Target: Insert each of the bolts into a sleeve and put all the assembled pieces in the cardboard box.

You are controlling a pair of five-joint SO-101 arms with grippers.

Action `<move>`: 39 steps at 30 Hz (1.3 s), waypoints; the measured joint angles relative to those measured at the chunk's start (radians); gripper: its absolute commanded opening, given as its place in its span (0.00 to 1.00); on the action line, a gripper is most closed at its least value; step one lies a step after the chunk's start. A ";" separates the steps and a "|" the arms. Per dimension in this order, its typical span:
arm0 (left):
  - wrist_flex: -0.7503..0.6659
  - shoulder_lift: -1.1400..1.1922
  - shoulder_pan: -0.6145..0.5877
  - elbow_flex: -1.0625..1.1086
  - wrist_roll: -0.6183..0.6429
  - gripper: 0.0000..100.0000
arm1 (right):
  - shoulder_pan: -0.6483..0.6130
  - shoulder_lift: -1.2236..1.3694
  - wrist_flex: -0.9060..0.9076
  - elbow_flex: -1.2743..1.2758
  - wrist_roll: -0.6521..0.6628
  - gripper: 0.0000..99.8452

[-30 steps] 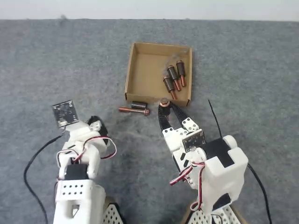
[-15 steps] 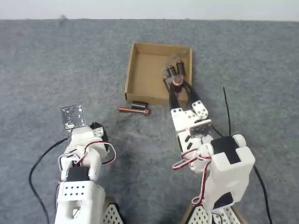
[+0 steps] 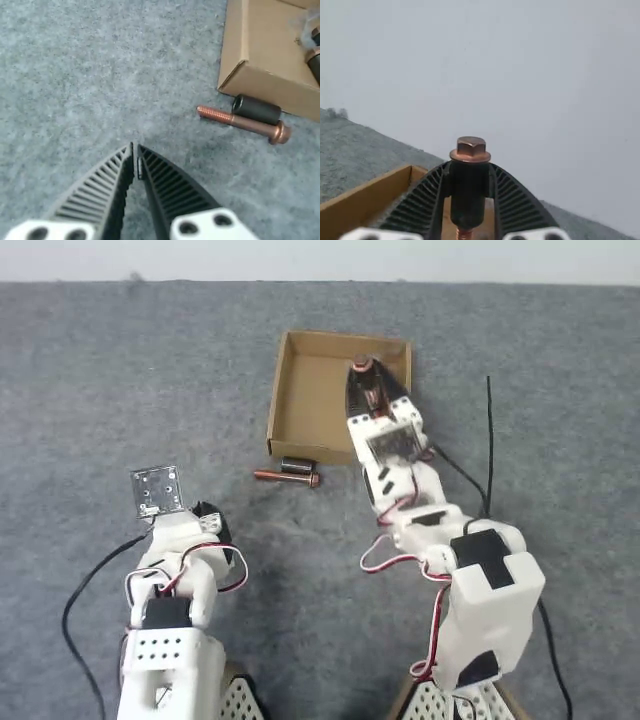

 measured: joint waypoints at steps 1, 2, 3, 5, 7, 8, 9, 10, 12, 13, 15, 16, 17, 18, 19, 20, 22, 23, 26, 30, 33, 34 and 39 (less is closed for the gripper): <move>0.000 0.000 0.000 0.000 0.000 0.01 | 0.000 0.000 0.060 -0.023 0.000 0.01; 0.000 0.000 0.000 0.000 0.000 0.01 | 0.000 0.000 0.118 -0.044 0.000 0.01; 0.000 0.000 0.000 0.000 0.000 0.01 | 0.000 0.000 0.175 -0.068 0.000 0.01; 0.000 0.000 0.000 0.000 0.000 0.01 | 0.000 0.002 0.281 -0.110 0.000 0.01; 0.000 0.000 0.000 0.000 0.000 0.01 | -0.002 0.006 0.376 -0.155 0.000 0.01; 0.000 0.000 0.000 0.000 0.000 0.01 | -0.002 0.006 0.419 -0.170 0.000 0.01; 0.000 0.000 0.000 0.000 0.000 0.01 | -0.002 0.006 0.459 -0.187 0.000 0.01; 0.000 0.000 0.000 0.000 0.000 0.01 | -0.002 0.006 0.493 -0.199 0.000 0.01; 0.000 0.000 0.000 0.000 0.000 0.01 | -0.003 0.006 0.543 -0.216 0.000 0.01; 0.000 0.000 0.000 0.000 0.000 0.01 | -0.011 0.006 0.563 -0.219 0.000 0.01; 0.000 0.000 0.000 0.000 0.000 0.01 | -0.031 0.006 0.608 -0.224 0.000 0.01; 0.000 0.000 0.000 0.000 0.000 0.01 | -0.043 0.006 0.631 -0.227 0.000 0.01; 0.000 0.000 0.000 0.000 0.000 0.01 | -0.054 0.006 0.657 -0.235 0.000 0.01; 0.000 0.000 0.000 0.000 0.000 0.01 | -0.063 0.008 0.684 -0.241 0.000 0.01; 0.000 0.000 0.000 0.000 0.000 0.01 | -0.069 0.008 0.713 -0.250 0.000 0.01; 0.000 0.000 0.000 0.000 0.000 0.01 | -0.074 0.008 0.749 -0.265 0.000 0.01; 0.000 0.000 0.000 0.000 0.000 0.01 | -0.077 0.008 0.829 -0.295 0.000 0.01; 0.000 0.000 0.000 0.000 0.000 0.01 | -0.077 0.008 0.870 -0.313 0.000 0.01; 0.000 0.000 0.000 0.000 0.000 0.01 | -0.075 0.008 0.999 -0.365 0.000 0.01; 0.000 0.000 0.000 0.000 0.000 0.01 | -0.075 0.008 1.102 -0.405 0.000 0.01; 0.000 0.000 0.000 0.000 0.000 0.01 | -0.075 0.008 1.129 -0.408 0.000 0.01; 0.000 0.000 0.000 0.000 0.000 0.01 | -0.075 0.008 1.140 -0.408 0.000 0.02; 0.000 0.000 0.000 0.000 -0.003 0.01 | -0.077 0.008 1.151 -0.408 0.000 0.12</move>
